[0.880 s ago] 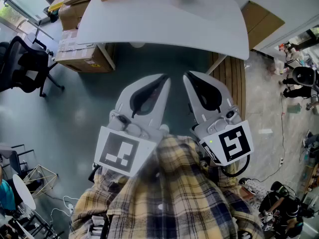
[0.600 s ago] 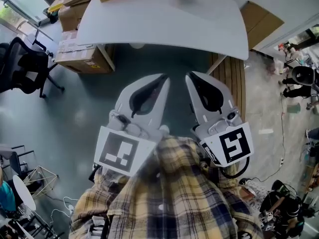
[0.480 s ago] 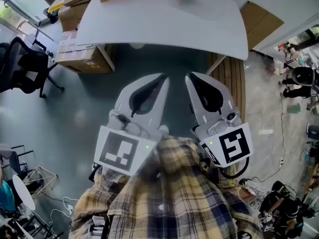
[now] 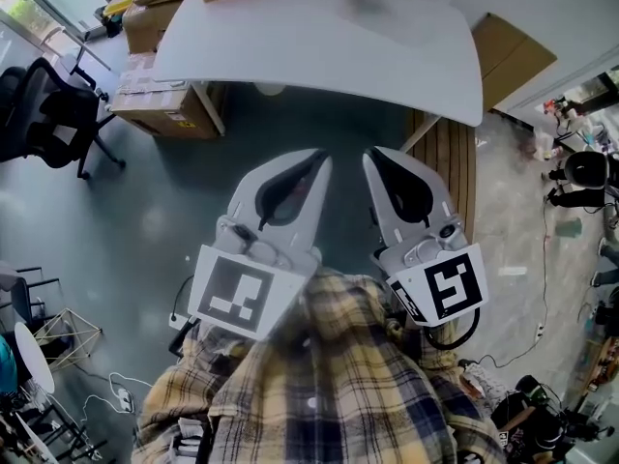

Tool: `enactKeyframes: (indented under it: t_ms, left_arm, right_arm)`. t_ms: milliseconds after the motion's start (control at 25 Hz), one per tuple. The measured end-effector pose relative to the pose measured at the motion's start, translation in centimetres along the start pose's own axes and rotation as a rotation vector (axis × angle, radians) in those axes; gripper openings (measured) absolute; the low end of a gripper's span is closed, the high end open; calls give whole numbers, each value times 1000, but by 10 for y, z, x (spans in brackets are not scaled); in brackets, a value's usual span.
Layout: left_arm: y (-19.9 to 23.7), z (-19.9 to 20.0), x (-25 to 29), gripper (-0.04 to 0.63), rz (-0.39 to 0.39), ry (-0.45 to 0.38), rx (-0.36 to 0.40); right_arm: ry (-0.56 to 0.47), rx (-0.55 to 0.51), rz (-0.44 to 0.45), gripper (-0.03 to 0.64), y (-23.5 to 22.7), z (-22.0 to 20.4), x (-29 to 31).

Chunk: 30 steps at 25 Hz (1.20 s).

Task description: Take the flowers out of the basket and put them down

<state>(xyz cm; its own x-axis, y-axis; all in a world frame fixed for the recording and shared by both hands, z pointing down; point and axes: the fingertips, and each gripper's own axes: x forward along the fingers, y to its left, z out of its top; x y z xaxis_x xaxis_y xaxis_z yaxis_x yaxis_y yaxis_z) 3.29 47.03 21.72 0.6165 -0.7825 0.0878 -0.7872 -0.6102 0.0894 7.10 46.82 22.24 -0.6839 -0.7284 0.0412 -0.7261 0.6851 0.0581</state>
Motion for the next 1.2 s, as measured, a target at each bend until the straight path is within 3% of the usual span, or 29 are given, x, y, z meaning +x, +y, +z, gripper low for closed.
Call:
enactKeyframes:
  t_ms: [400, 880, 1200]
  left_arm:
    - [65, 1, 27, 0, 20, -13, 1]
    - [201, 34, 114, 0, -46, -13, 13]
    - [283, 35, 153, 0, -66, 18, 15]
  right_arm:
    - [25, -9, 21, 3, -12, -13, 67]
    - [13, -15, -62, 3, -84, 4, 211]
    - [30, 4, -119, 3, -119, -5, 290]
